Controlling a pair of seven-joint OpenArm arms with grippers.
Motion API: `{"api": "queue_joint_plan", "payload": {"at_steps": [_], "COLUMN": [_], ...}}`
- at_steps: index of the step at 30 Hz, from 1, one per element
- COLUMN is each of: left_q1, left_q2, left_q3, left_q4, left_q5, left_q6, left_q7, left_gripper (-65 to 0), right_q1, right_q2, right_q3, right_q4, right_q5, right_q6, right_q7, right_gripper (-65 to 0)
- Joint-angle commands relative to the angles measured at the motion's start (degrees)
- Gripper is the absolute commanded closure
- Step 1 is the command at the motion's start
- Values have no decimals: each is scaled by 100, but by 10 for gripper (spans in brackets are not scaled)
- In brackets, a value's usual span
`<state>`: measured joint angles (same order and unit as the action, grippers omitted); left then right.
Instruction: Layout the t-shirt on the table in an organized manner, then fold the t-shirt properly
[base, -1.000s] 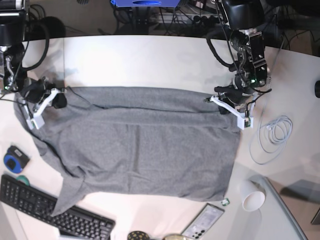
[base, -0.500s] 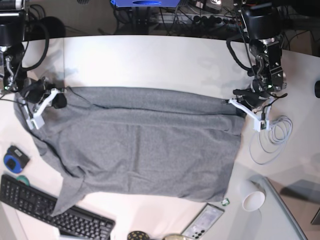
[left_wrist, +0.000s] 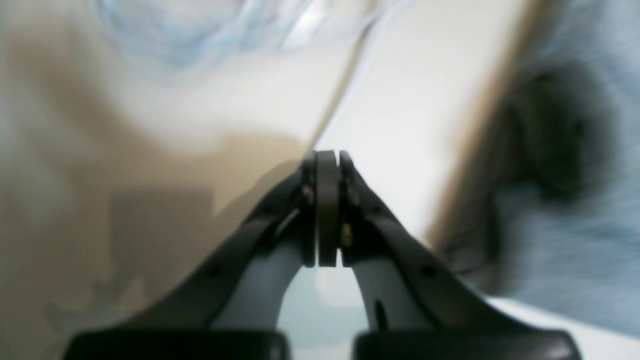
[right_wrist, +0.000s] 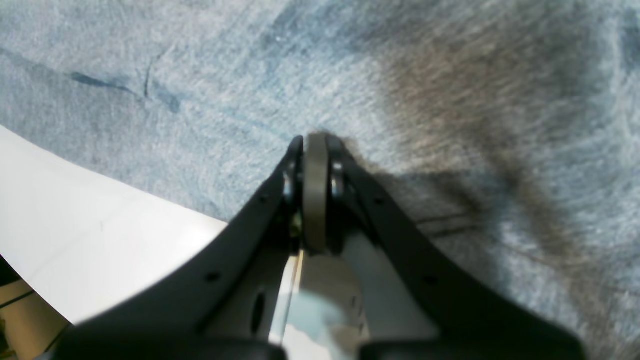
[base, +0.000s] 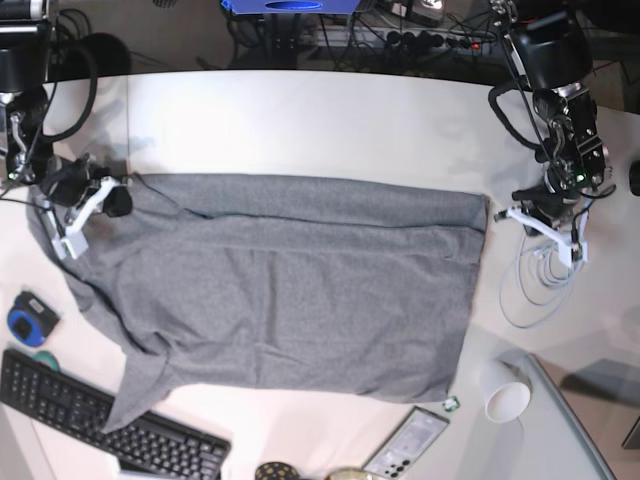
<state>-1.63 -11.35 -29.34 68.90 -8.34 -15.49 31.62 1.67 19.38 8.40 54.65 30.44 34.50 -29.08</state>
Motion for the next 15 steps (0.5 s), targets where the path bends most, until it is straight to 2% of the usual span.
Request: {"api": "queue_joint_plan", "payload": {"at_steps": [1, 5, 8, 12, 15], "left_q1": [97, 695, 1046, 1117, 923], "left_q2": [-38, 428, 735, 841, 885], "left_q3": [-33, 38, 187, 679, 688], "left_q4": [402, 1756, 2222, 1949, 1589], "left_q5": [-41, -507, -753, -788, -753], "left_q6": [-21, -38, -38, -38, -38], "left_q7": [96, 808, 904, 896, 772], "left_gripper": [0, 0, 0, 0, 0], "right_q1": [31, 31, 31, 39, 39], "right_q2": [89, 80, 71, 71, 71], "right_q3": [8, 8, -1, -1, -1], "right_q4": [16, 16, 16, 16, 16], "right_q5": [-156, -156, -156, -156, -156], "right_q6": [-79, -79, -79, -79, -79], "right_q7": [-156, -156, -156, -156, -156], "right_gripper": [-6, -6, -6, -6, -6]}}
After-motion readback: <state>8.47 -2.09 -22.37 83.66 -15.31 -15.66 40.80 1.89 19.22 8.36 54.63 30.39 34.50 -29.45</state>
